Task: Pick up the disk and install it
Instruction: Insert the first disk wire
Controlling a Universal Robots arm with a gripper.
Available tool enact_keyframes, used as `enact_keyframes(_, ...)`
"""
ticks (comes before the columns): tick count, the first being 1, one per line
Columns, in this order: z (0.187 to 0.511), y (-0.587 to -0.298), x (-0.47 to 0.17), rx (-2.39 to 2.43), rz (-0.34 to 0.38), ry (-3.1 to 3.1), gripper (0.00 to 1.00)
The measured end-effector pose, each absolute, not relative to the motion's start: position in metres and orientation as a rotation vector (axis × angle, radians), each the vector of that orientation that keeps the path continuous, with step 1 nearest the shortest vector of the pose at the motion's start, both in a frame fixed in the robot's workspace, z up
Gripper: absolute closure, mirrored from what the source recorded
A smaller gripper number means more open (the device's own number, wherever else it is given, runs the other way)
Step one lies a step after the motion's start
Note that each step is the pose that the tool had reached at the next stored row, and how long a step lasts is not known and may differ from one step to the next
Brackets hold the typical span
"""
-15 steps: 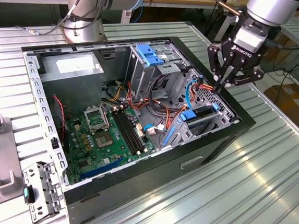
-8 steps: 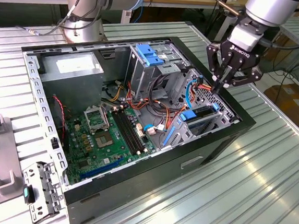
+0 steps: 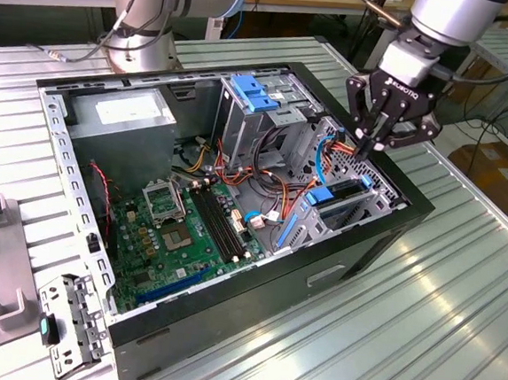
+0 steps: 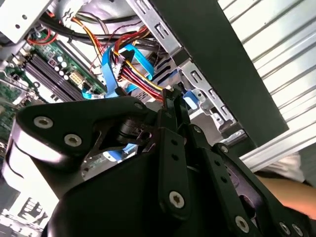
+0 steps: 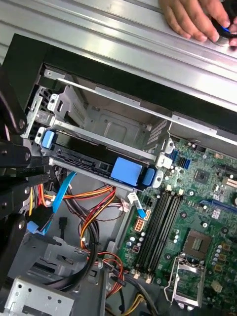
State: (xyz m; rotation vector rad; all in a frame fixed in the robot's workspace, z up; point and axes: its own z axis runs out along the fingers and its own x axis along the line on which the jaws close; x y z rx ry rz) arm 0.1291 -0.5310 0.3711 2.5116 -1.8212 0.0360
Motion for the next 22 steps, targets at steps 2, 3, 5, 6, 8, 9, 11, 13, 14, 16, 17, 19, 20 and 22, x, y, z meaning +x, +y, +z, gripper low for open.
enact_keyframes(2,0.37,-0.531,0.129,2.481,0.035,-1.862,0.84)
enact_keyframes(3,0.37,-0.531,0.129,2.462,0.034,-1.886,0.84)
enact_keyframes(5,0.369,-0.531,0.129,2.428,0.033,-1.929,0.84)
enact_keyframes(6,0.367,-0.531,0.129,2.398,0.032,-1.967,0.84)
enact_keyframes(8,0.364,-0.531,0.129,2.356,0.032,-2.016,0.84)
enact_keyframes(9,0.363,-0.531,0.127,2.351,0.035,-2.025,0.84)
enact_keyframes(11,0.363,-0.531,0.121,2.354,0.042,-2.028,0.84)
enact_keyframes(13,0.362,-0.531,0.117,2.354,0.046,-2.031,0.84)
enact_keyframes(14,0.361,-0.531,0.117,2.341,0.046,-2.046,0.84)
enact_keyframes(16,0.358,-0.531,0.117,2.293,0.046,-2.098,0.84)
enact_keyframes(17,0.357,-0.532,0.117,2.284,0.046,-2.107,0.84)
enact_keyframes(19,0.354,-0.537,0.117,2.277,0.048,-2.116,0.84)
enact_keyframes(20,0.354,-0.539,0.117,2.278,0.048,-2.116,0.84)
enact_keyframes(22,0.353,-0.542,0.115,2.278,0.05,-2.117,0.84)
